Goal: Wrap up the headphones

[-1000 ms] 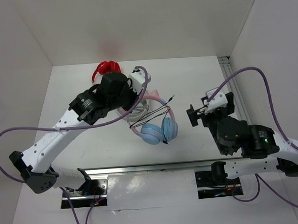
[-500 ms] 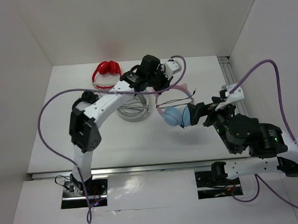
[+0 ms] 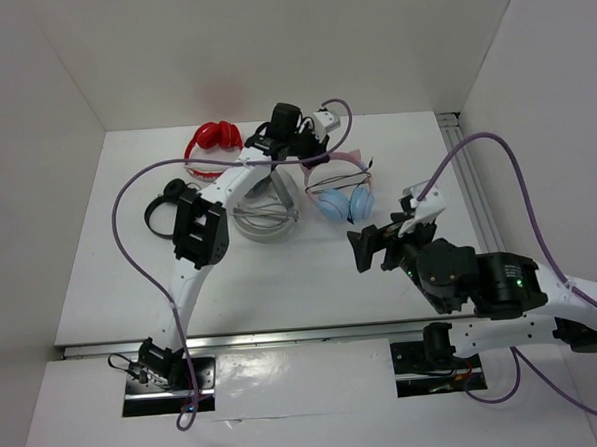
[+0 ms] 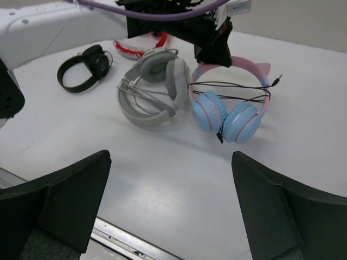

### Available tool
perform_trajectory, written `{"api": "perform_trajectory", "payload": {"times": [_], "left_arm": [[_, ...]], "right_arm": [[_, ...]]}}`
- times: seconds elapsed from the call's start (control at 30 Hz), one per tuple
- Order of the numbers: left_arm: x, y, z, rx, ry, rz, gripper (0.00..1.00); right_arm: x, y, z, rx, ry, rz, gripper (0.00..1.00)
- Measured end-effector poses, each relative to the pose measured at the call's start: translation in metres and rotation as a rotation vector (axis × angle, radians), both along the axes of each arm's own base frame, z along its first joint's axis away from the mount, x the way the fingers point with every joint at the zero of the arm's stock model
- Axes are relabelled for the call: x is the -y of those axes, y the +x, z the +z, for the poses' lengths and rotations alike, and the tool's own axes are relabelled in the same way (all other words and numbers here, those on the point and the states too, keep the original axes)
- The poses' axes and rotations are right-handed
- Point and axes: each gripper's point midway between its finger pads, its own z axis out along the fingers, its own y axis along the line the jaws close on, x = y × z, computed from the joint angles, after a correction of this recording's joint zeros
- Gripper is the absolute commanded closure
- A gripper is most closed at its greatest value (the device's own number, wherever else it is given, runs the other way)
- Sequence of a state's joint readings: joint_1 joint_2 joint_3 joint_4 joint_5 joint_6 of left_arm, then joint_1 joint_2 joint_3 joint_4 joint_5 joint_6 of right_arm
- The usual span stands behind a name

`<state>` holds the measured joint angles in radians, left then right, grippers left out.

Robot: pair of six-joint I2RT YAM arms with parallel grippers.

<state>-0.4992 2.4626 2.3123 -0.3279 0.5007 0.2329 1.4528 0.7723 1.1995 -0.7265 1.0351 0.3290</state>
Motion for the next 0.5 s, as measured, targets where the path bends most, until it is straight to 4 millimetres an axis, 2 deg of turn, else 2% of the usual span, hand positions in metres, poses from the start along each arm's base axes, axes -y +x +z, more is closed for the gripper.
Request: {"api": "perform_trajectory", "payload": {"times": [0.13, 0.37, 0.5], "left_arm": [[0.007, -0.001, -0.012, 0.031, 0.016, -0.052, 1.0], [0.027, 0.001, -0.011, 0.126, -0.01, -0.126, 1.0], [0.036, 0.007, -0.023, 0.164, -0.012, -0.146, 1.0]], "right_arm": [[-0.008, -0.003, -0.02, -0.028, -0.023, 0.027, 0.0], [-0.018, -0.01, -0.029, -0.067, 0.009, 0.074, 0.0], [-0.024, -0.012, -0.037, -0.083, -0.001, 0.092, 0.0]]}}
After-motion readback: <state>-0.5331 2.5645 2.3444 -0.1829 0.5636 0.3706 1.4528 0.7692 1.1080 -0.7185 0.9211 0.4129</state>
